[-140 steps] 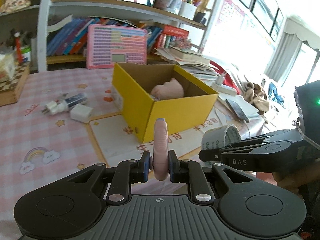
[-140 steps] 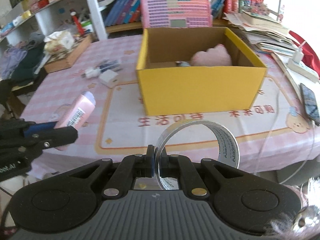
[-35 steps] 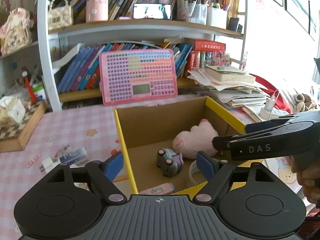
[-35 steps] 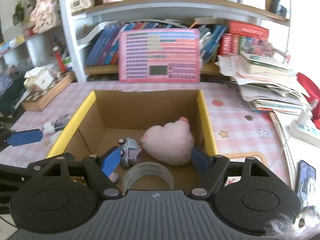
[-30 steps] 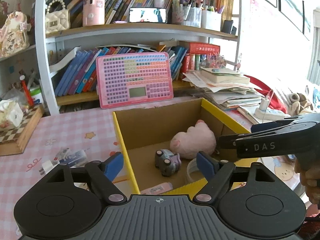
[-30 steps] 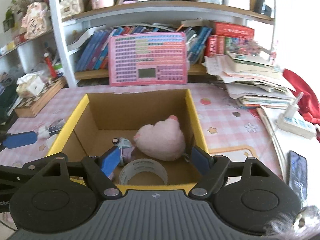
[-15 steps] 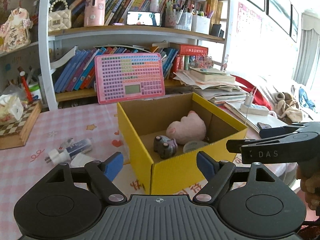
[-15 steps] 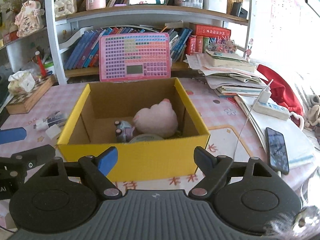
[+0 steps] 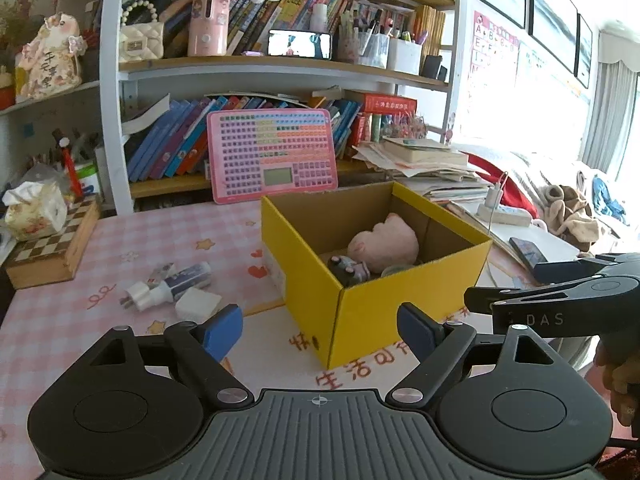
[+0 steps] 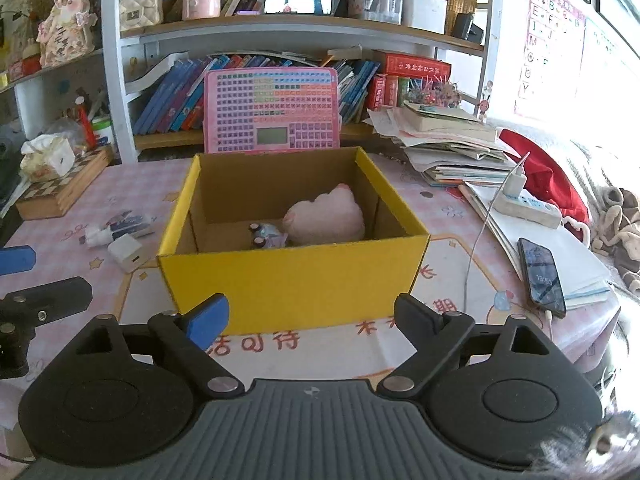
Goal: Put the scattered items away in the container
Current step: 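Withdraw both open tools from the box back over the table, then move both tools toward the blue-and-white bottle and white charger block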
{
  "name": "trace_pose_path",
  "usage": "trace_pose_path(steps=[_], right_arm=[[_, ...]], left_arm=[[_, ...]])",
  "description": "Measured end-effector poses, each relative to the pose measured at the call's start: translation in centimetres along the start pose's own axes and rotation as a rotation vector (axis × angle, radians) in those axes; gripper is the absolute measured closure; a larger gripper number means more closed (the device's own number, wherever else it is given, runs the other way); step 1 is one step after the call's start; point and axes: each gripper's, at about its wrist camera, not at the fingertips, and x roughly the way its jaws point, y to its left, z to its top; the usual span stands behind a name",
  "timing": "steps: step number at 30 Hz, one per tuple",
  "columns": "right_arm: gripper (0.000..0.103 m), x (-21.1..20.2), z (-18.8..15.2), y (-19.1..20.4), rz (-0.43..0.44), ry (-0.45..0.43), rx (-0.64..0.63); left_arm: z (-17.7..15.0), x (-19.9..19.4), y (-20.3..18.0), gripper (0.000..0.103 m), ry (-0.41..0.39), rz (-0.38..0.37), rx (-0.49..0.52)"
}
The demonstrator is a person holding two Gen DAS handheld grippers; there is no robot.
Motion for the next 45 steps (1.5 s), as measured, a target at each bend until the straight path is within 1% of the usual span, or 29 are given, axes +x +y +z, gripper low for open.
trace_pose_path(steps=[9,14,20,24,32,35,39,45], right_arm=[[0.011,-0.2,-1.6,3.2,0.029,0.061,-0.007],[0.01,0.2,-2.2,5.7,0.08,0.111,-0.032],[0.007,0.8,-2.8,9.4,0.159,0.165,-0.112],[0.007,1.4,-3.1,11.2,0.199,0.208,-0.142],[0.005,1.4,-2.7,13.6,0.231,0.202,-0.195],[0.005,1.4,-2.6,14.1,0.241,0.198,-0.195],[0.005,1.5,-2.4,14.7,0.249,0.201,-0.19],[0.005,1.8,-2.5,15.4,0.245,0.215,-0.211]], left_arm=[[-1.9,-1.5,2.4,0.016,0.044,0.024,-0.008],[-2.9,-2.3,4.2,0.016,0.077,0.056,-0.029],[-4.1,-2.7,6.2,0.015,0.154,0.106,-0.049],[-4.6,-3.5,7.3,0.015,0.159,0.13,-0.066],[-5.2,-4.4,8.7,0.015,0.171,0.165,-0.08],[-5.3,-4.7,9.1,0.015,0.169,0.175,-0.078],[-5.4,-5.0,9.6,0.015,0.176,0.181,-0.075],[-5.6,-4.9,10.3,0.015,0.184,0.181,-0.1]])
